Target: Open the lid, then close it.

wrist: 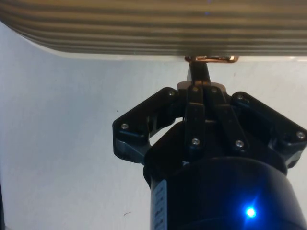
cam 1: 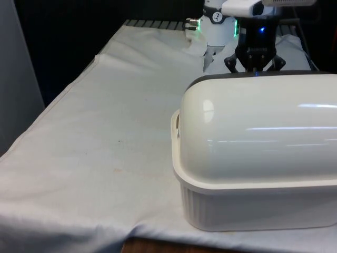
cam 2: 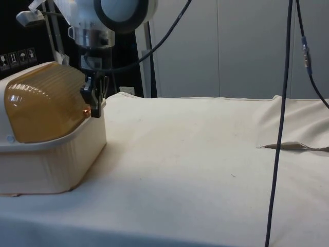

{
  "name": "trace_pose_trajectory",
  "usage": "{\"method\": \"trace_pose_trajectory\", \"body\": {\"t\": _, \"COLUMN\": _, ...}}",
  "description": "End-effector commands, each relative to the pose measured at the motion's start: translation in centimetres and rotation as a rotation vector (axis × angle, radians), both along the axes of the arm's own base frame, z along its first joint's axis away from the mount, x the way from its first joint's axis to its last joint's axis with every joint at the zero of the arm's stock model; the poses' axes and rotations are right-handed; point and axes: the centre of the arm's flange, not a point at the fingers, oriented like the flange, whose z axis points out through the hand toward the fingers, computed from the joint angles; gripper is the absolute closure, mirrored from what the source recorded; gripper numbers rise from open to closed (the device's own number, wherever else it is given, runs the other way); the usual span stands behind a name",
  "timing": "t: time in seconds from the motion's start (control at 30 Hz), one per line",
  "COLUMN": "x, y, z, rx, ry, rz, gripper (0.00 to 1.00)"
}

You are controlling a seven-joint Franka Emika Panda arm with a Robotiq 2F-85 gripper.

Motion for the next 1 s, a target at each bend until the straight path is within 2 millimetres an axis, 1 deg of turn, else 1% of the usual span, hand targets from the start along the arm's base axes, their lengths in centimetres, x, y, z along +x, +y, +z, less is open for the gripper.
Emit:
{"method": "trace_pose_trajectory", "body": {"t": 0.0, "x": 0.1, "y": 0.1, "z": -0.1, "rx": 0.002, "ry": -0.004, "rz": -0.001, "gripper": 1.00}}
{"method": "trace_pose_trajectory", "body": {"t": 0.43, "x": -0.5, "y": 0.0, "z": -0.1, "rx": -0.003, "ry": 0.015, "rz": 0.001, "gripper": 1.00}}
{"method": "trace_pose_trajectory", "body": {"t": 0.47, "x": -0.3, "y": 0.0, "z": -0.2, "rx": -0.002, "ry": 0.013, "rz": 0.001, "gripper": 1.00}}
{"method": "trace_pose_trajectory", "body": {"t": 0.67, "x": -1.0, "y": -0.1, "z": 0.3, "rx": -0.001, "ry": 0.015, "rz": 0.000, "gripper": 1.00}}
{"method": "trace_pose_trajectory", "body": {"t": 0.83, "x": -1.1, "y": -0.1, "z": 0.4, "rx": 0.001, "ry": 0.011, "rz": 0.001, "gripper": 1.00}}
{"method": "trace_pose_trajectory", "body": {"t": 0.97, "x": -0.8, "y": 0.2, "z": 0.3, "rx": 0.008, "ry": -0.001, "rz": -0.001, "gripper": 1.00}}
